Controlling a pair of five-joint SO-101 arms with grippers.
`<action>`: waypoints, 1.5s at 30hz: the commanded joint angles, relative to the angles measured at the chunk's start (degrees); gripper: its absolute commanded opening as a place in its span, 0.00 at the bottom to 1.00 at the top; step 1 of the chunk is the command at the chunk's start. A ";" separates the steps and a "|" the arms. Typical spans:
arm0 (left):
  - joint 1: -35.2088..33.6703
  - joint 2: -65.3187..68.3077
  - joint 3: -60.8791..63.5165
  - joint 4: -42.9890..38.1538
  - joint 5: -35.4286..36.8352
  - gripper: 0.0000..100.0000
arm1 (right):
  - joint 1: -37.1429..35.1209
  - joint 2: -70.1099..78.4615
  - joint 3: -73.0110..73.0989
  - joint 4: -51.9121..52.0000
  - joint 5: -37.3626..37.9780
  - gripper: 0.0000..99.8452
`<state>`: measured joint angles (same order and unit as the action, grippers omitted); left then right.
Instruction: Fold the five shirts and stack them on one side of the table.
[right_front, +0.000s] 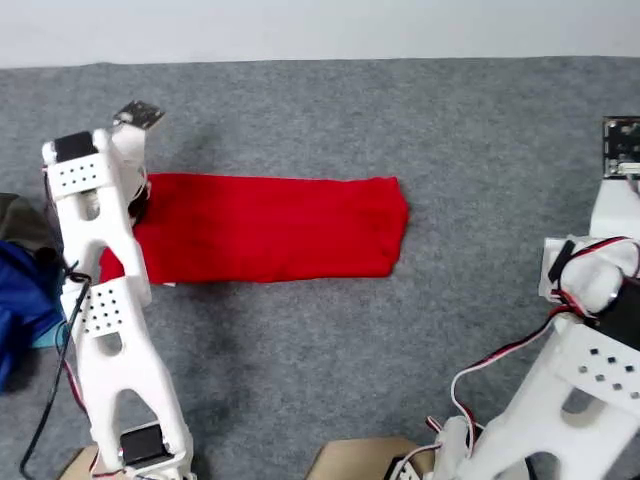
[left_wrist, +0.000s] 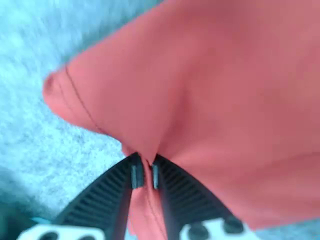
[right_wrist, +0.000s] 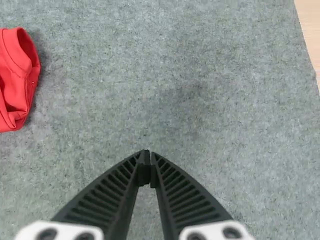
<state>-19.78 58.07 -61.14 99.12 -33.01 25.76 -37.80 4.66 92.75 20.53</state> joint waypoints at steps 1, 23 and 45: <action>4.92 -10.55 4.53 1.49 0.62 0.01 | -0.48 -0.57 -0.26 -1.01 0.26 0.01; 42.20 -16.44 3.47 -0.44 16.62 0.01 | -0.40 -1.19 4.40 -1.89 0.53 0.01; 49.67 5.01 -24.40 0.88 24.00 0.16 | -0.48 -0.92 4.66 -1.89 0.18 0.01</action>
<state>28.75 64.13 -81.63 99.12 -9.45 25.76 -37.80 9.67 91.87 20.53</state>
